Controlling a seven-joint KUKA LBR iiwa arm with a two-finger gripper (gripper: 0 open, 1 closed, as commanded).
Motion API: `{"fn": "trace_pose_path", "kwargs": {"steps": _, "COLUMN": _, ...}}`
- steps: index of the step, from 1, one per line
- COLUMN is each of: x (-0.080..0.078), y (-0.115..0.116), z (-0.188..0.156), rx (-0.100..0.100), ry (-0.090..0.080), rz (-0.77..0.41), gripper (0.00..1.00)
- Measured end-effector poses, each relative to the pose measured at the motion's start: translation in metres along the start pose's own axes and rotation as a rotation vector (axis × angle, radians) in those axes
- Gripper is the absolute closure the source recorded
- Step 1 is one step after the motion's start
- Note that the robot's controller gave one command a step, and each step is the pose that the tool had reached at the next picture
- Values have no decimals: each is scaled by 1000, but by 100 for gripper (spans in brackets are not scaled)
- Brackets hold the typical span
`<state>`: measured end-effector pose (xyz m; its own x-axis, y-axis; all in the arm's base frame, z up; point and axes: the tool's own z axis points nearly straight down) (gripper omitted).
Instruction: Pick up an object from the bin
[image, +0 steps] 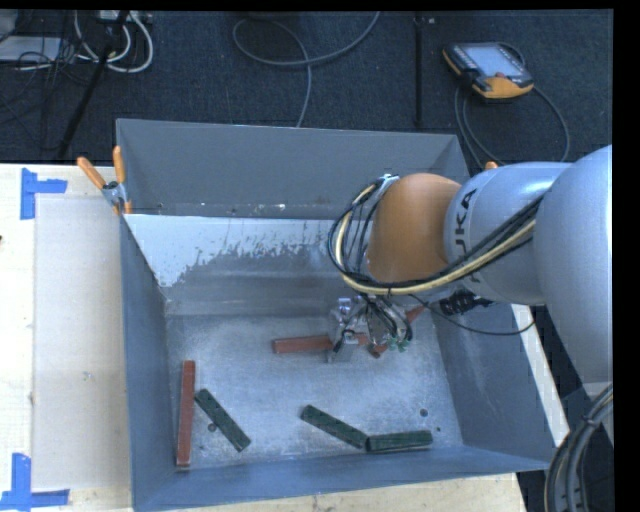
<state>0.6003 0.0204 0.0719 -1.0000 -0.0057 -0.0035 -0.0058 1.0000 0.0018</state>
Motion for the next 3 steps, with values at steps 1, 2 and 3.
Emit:
{"fn": "trace_pose_path", "kwargs": {"steps": 1, "x": 17, "y": 17, "z": -57, "rx": 2, "ry": 10, "rz": -35, "gripper": 100}}
{"fn": "trace_pose_path", "kwargs": {"steps": 2, "x": 20, "y": 25, "z": -99, "rx": 1, "ry": -2, "rz": -17, "gripper": 100}}
{"fn": "trace_pose_path", "kwargs": {"steps": 3, "x": 28, "y": 13, "z": -137, "rx": 1, "ry": 8, "rz": 6, "gripper": 100}}
